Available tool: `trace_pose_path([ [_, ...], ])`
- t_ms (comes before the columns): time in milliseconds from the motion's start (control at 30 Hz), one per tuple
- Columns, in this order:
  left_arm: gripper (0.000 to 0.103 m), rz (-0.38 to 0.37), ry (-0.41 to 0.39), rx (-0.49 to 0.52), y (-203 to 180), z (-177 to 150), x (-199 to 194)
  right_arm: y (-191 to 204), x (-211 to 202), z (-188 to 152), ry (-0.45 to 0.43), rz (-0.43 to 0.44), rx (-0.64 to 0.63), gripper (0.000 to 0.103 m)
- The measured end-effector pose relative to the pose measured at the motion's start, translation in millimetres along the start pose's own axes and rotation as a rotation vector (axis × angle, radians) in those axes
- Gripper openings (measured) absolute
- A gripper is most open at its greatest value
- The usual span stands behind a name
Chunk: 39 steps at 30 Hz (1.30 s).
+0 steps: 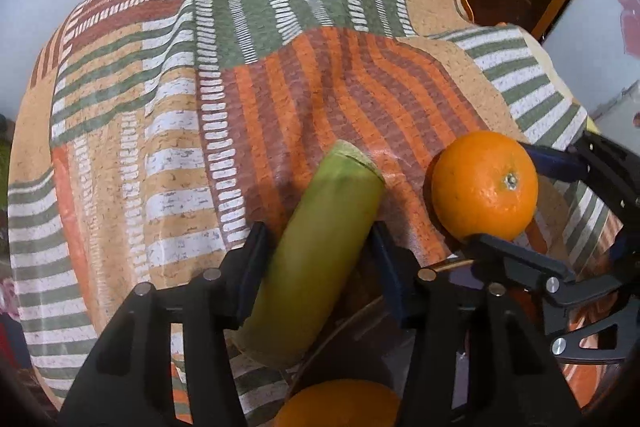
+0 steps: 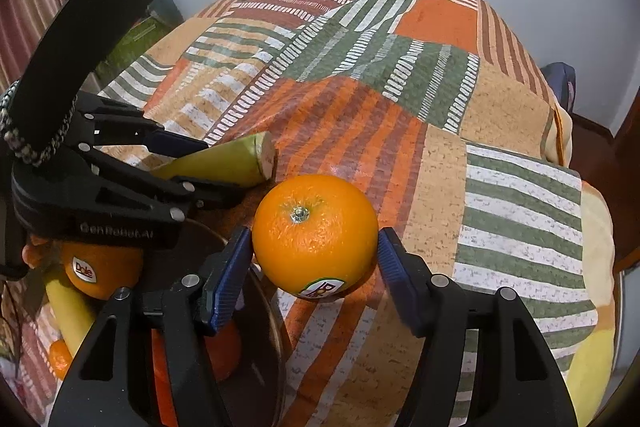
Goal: Organize fruits
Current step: 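Carry the orange over the plate with right tool while left tool carries the squash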
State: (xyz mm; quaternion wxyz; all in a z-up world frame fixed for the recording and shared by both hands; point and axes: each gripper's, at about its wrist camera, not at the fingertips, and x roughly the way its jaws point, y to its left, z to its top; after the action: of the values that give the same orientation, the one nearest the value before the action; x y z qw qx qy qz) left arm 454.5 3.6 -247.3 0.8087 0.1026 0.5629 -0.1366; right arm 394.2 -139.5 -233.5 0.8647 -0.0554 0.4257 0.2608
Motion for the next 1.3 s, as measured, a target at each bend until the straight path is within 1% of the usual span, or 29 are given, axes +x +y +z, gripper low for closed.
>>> trace_pose_path([
  [67,0.046,-0.003,-0.008,-0.024,4,0,-4,1,-1,0,-0.003,-0.005,-0.001,0.060],
  [333,0.041,-0.001,-0.072,-0.094,21,-5,-31,2,-12,-1,-0.024,-0.019,-0.001,0.060],
  [500,0.039,0.013,-0.151,-0.146,29,-13,-65,-1,-28,1,-0.063,-0.022,0.025,0.060],
  [633,0.038,0.036,-0.216,-0.151,27,-20,-97,0,-45,3,-0.098,-0.029,0.040,0.060],
  [733,0.038,0.024,-0.264,-0.157,21,-26,-123,3,-61,3,-0.125,-0.041,0.043,0.060],
  [767,0.038,0.014,-0.270,-0.158,19,-22,-124,4,-65,2,-0.131,-0.042,0.044,0.060],
  [833,0.038,-0.015,-0.284,-0.160,14,-26,-135,6,-74,0,-0.142,-0.046,0.044,0.060],
  [967,0.038,-0.037,-0.294,-0.141,-3,-39,-152,10,-94,-8,-0.159,-0.059,0.037,0.060],
  [1067,0.038,-0.065,-0.281,-0.131,-14,-50,-159,12,-105,-15,-0.166,-0.063,0.038,0.060],
  [1200,0.038,-0.108,-0.254,-0.128,-28,-66,-159,12,-117,-25,-0.168,-0.061,0.050,0.060],
  [1300,0.038,-0.113,-0.233,-0.126,-36,-75,-153,12,-120,-33,-0.161,-0.060,0.057,0.060],
])
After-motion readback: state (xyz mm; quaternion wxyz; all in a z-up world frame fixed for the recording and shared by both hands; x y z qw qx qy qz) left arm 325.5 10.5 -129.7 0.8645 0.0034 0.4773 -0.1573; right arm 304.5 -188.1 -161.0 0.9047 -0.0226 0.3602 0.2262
